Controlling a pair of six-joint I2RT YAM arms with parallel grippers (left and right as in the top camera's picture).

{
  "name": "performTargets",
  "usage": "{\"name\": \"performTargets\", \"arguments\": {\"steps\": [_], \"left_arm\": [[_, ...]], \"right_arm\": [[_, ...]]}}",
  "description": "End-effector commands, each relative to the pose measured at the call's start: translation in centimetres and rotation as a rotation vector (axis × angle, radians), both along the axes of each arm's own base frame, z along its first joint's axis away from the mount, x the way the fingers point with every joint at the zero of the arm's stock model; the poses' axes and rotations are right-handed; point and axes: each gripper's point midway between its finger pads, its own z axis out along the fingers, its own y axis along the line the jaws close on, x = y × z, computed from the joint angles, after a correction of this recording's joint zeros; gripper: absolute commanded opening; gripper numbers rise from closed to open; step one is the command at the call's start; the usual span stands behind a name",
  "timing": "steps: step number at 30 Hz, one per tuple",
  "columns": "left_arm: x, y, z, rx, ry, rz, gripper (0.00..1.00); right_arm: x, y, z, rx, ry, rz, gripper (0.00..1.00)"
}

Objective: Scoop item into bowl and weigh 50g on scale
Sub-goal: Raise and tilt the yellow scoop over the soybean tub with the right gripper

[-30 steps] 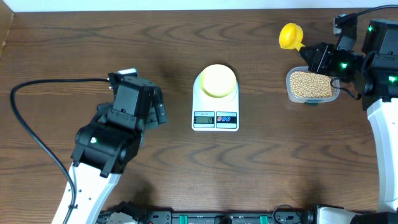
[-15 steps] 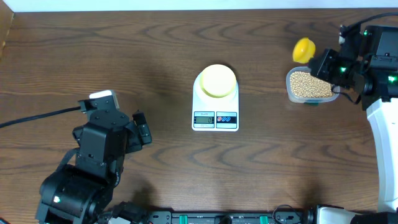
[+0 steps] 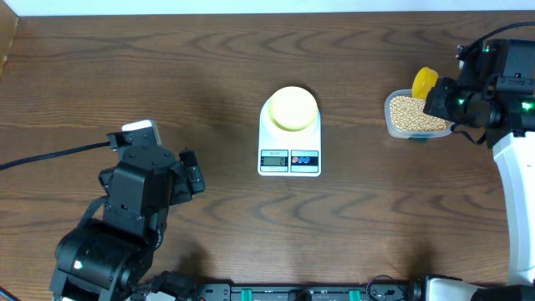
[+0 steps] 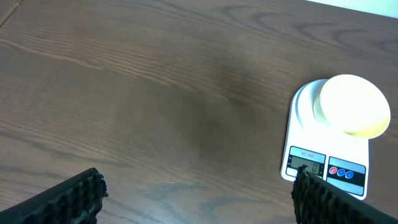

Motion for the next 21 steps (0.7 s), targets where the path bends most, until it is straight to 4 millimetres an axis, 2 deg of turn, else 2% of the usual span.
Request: {"name": "performTargets", "arguments": {"steps": [1, 10, 15, 17, 19, 21], "left_arm": [[0.0, 0.3, 0.1, 0.009, -0.004, 0.012, 0.98], [0.1, 0.2, 0.3, 0.002, -0.011, 0.013, 0.98], [0.9, -0.2, 1.1, -0.023, -0.058, 0.008, 0.98], [0.8, -2.0, 0.8, -0.095, -0.035, -0.070, 0.98], [0.6, -5.2, 0.7, -0.197, -0.014, -0.218, 0.98], [0.3, -8.8, 0.8, -0.243, 0.007, -0.449, 0.98]], "right_arm": [[0.3, -0.3, 0.5, -0.031, -0.020, 0.006, 0.01], [0.3, -0.3, 0.5, -0.029, -0.019, 0.008, 0.01], [-0.1, 0.8, 0.4, 0.021, -0.006, 0.042, 0.01], [-0.3, 1.2, 0.4, 0.039, -0.001, 0.055, 0.01], [-0.4, 1.2, 0.3, 0.036, 0.005, 0.058, 0.01], [-0.4, 1.1, 0.3, 0.017, 0.000, 0.085, 0.01]]}}
